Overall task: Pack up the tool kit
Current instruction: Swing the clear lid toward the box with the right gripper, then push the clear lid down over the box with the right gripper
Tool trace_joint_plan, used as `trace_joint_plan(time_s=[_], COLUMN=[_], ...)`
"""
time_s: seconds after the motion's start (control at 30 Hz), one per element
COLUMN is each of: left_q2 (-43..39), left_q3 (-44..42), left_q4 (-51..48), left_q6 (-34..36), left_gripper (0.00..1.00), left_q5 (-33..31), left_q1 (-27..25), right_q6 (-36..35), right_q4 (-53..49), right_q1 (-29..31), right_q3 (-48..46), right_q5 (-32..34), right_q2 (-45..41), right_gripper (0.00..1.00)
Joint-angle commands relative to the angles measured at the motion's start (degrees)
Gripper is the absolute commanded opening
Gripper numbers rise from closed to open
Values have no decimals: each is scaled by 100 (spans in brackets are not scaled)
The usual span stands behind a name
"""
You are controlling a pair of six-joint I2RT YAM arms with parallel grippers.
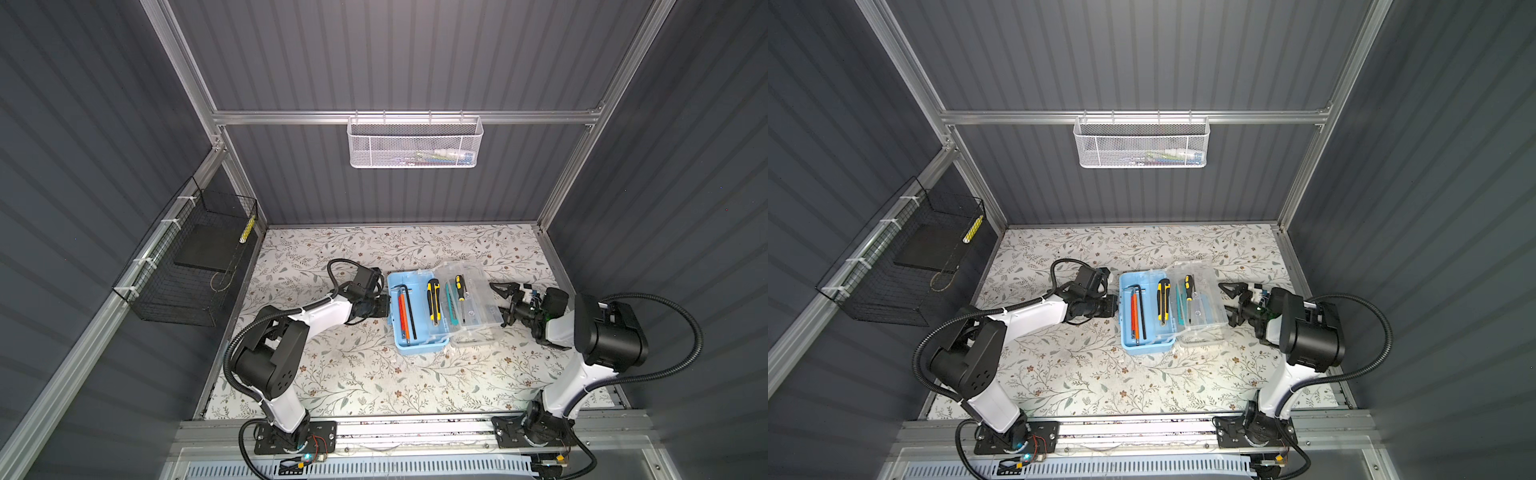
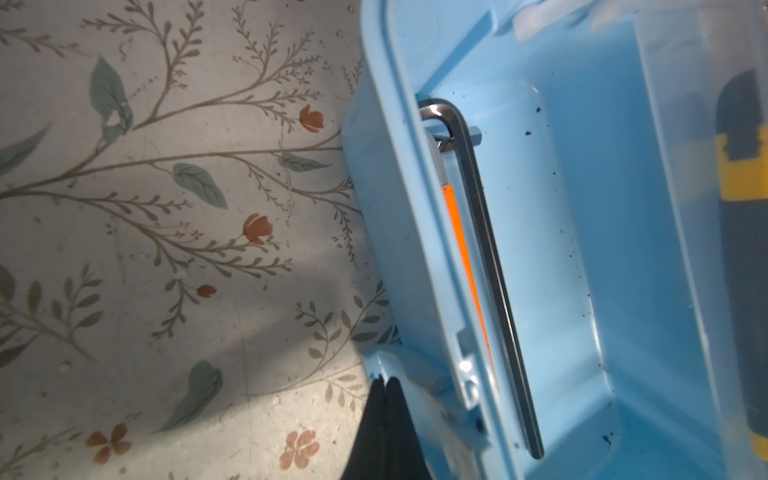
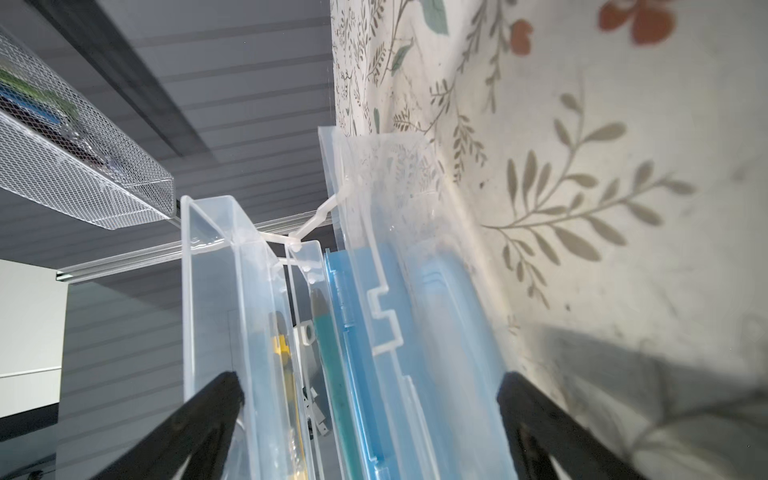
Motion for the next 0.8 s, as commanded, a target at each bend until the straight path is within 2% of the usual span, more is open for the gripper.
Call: trace_joint_plan(time_s=[0.0,0.33,0.57,0.77], left_q2=[-66,-33,-4,31], left_q3=[39,-17,54,86], left_q4=[7,215,348,338], left_q6=[-24,-121,-168,-167], left_gripper=[0,0,0,0], left_q5=[128,278,418,432], left_q1=[-31,-37,-73,-75], right_q6=[617,636,1251,1094], right_q4=[1013,928,1544,955], right_q1=[213,457,664,896], right_q3=[-51,-52,-197,-246], right_q5=[-219,-180,-115,77], right_q2=[131,2,-145,-691], right_gripper=[98,97,95,94])
